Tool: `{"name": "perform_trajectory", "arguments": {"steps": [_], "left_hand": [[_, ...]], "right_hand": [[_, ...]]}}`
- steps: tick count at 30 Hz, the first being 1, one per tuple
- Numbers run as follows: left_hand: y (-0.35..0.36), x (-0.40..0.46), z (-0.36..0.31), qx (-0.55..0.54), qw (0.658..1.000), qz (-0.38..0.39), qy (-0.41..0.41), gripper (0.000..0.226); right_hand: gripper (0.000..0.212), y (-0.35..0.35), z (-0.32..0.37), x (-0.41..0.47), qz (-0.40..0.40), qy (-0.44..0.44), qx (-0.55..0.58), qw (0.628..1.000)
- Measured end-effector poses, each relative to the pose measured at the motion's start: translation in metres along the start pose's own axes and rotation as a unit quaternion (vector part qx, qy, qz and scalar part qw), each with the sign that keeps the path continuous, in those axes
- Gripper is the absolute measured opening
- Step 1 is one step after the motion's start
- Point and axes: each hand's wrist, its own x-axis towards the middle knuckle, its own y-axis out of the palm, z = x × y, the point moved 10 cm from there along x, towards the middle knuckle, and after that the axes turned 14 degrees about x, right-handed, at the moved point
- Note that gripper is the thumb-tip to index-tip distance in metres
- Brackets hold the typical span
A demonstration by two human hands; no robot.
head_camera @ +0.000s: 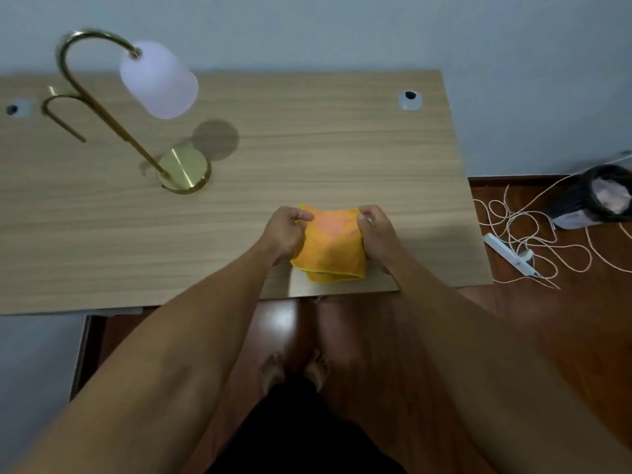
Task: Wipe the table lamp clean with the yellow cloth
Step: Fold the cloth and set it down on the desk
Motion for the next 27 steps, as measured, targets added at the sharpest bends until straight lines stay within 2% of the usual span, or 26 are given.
{"name": "perform_trajectory", "arguments": {"steps": [5,9,13,21,27], "left_hand": [[0.004,0.002,-0.016,0.102,0.993,-0.021,0.064,0.040],[-0.002,-0.005,-0.012,0.130,0.989,-0.017,0.074,0.048],[-0.016,-0.021,0.000,0.150,0.987,-0.010,0.065,0.047],[-0.076,-0.044,0.026,0.208,0.977,-0.021,0.050,0.057],[-0.144,-0.055,0.066,0.213,0.976,-0.036,0.037,0.059]], "right_hand": [[0.041,-0.011,0.007,0.002,-0.030,-0.006,-0.092,0.995],[0.037,-0.016,0.005,-0.007,-0.047,-0.008,-0.144,0.988],[0.033,-0.008,0.011,-0.020,-0.035,-0.031,-0.145,0.988],[0.032,0.051,0.053,-0.040,0.014,-0.065,-0.148,0.987],[0.035,0.118,0.083,-0.051,0.033,-0.053,-0.151,0.987]]}}
